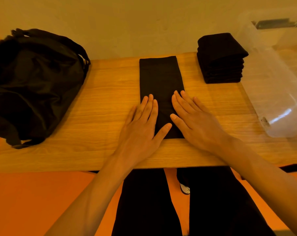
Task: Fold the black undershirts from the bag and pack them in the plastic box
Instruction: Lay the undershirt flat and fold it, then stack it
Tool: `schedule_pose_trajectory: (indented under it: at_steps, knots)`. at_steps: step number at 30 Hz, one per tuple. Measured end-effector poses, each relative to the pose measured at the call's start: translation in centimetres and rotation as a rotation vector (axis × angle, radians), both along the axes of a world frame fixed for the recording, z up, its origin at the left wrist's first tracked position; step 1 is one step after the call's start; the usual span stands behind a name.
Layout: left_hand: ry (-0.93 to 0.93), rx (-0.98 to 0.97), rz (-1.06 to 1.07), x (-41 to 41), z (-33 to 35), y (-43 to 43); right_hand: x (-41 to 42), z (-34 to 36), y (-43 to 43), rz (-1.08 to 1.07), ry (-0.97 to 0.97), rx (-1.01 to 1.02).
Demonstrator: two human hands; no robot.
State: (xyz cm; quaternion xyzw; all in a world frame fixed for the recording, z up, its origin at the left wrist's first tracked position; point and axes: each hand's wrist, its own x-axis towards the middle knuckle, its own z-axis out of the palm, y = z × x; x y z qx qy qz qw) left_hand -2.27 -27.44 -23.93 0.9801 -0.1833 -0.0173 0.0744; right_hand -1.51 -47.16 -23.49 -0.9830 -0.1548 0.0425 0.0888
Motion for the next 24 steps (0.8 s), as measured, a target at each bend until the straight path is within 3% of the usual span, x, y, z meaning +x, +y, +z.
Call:
schedule_pose_trajectory:
  at_steps: [9, 13, 15, 17, 21, 24]
  knots:
    - [0.027, -0.034, 0.011, -0.2, 0.3, 0.0, -0.3, 0.2, 0.0, -0.002, 0.005, 0.027]
    - [0.084, -0.281, 0.026, -0.2, 1.3, 0.1, -0.5, 1.3, -0.1, 0.005, -0.03, 0.248]
    - [0.13, -0.44, 0.084, 0.8, 2.4, 0.4, -0.3, 2.6, -0.1, -0.063, -0.114, 0.428]
    - [0.125, -0.466, 0.178, 2.8, 3.4, 0.6, 1.2, 3.9, 0.1, -0.176, -0.166, 0.518]
    - [0.15, -0.5, 0.414, 9.9, 3.8, 0.0, 8.1, 5.1, 1.6, -0.335, -0.04, 0.523]
    - [0.108, -0.569, 0.459, 15.3, 3.2, -0.4, 13.5, 4.5, 1.9, -0.496, 0.003, 0.657]
